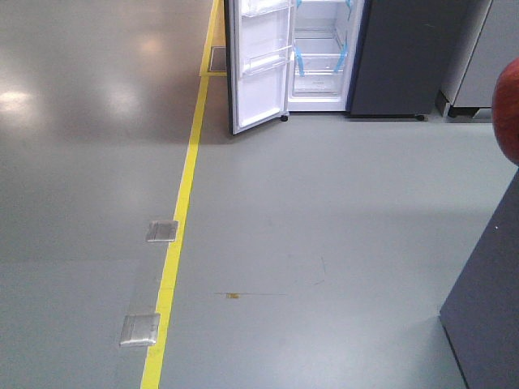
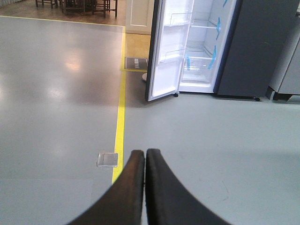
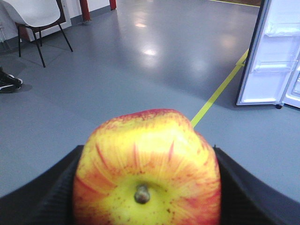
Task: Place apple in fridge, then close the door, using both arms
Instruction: 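Drive toward the open white refrigerator with the apple held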
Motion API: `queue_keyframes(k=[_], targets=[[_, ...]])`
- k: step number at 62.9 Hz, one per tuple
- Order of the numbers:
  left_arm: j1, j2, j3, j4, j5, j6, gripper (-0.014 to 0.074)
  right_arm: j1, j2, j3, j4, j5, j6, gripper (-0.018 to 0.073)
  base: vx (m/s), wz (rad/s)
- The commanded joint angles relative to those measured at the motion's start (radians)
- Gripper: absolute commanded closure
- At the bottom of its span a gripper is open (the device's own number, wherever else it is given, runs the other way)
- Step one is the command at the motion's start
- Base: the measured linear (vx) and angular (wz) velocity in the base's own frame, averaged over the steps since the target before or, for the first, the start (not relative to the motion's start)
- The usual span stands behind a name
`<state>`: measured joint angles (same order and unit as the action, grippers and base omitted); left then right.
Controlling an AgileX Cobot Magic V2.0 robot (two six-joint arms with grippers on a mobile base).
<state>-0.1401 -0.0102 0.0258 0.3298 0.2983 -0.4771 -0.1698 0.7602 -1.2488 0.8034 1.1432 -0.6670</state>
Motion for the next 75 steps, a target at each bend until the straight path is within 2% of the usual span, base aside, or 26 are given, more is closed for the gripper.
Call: queue_keyframes(k=[1,75], targets=[[0.001,-0.006,0.021,0.000,-0.064,-0.003,0.0603,-0.004,0.004,-0.021,0.050,-0.060,-0.011,0.0566,0.25,0.01],[0.001,-0.006,0.021,0.000,-0.064,-0.003,0.0603,-0.004,0.004,-0.021,0.050,-0.060,-0.011,0.0566,0.27,0.02]])
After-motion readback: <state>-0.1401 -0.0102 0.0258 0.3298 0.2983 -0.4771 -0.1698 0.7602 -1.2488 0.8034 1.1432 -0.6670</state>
